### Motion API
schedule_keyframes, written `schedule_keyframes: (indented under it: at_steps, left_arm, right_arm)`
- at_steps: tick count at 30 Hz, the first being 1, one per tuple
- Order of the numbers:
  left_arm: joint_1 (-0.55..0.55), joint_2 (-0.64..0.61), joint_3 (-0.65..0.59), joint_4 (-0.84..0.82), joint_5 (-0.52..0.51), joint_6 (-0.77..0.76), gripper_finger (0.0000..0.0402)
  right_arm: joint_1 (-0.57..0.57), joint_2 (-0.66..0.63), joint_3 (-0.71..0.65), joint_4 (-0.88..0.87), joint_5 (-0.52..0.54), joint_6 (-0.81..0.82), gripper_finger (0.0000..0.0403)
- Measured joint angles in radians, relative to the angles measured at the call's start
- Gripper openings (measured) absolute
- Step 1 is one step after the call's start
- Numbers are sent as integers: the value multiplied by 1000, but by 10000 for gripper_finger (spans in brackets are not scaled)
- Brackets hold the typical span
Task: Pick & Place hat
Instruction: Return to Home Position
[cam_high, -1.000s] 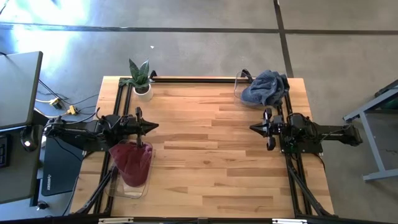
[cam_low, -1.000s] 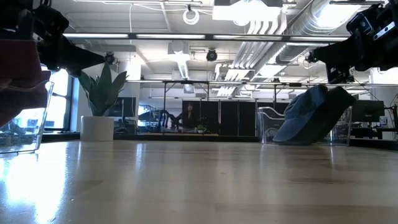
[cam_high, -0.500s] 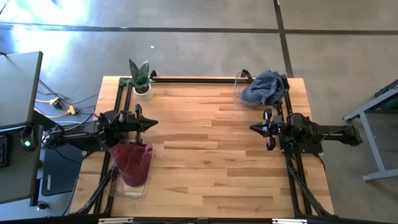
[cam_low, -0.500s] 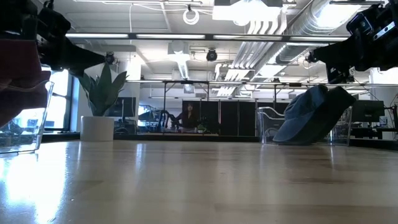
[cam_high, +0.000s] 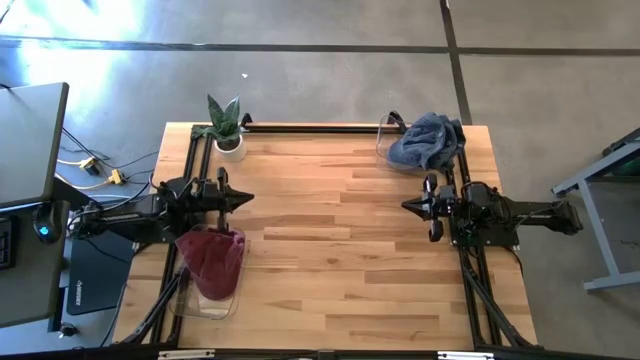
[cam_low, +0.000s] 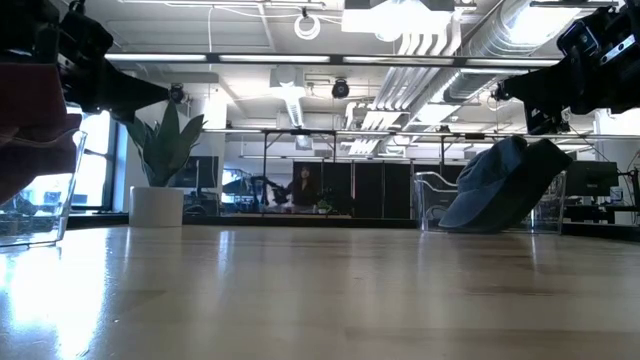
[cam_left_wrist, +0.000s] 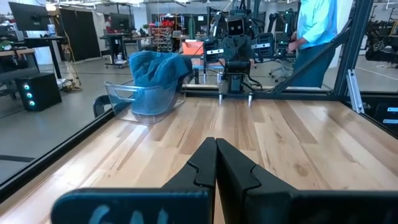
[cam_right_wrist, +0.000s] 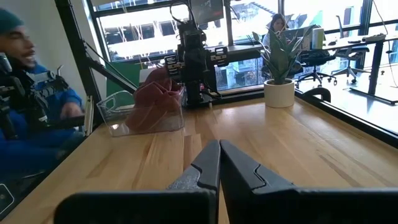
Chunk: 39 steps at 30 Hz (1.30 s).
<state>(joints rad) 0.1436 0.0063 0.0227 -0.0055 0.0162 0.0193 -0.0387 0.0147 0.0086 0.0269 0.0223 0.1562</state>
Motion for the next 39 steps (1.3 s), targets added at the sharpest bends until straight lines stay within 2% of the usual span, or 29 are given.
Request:
schedule_keyframes:
  at_steps: [39]
  left_arm:
    - [0, 0, 0, 3, -1, 1, 0]
  right_arm:
    - [0, 0, 0, 0, 0, 0, 12]
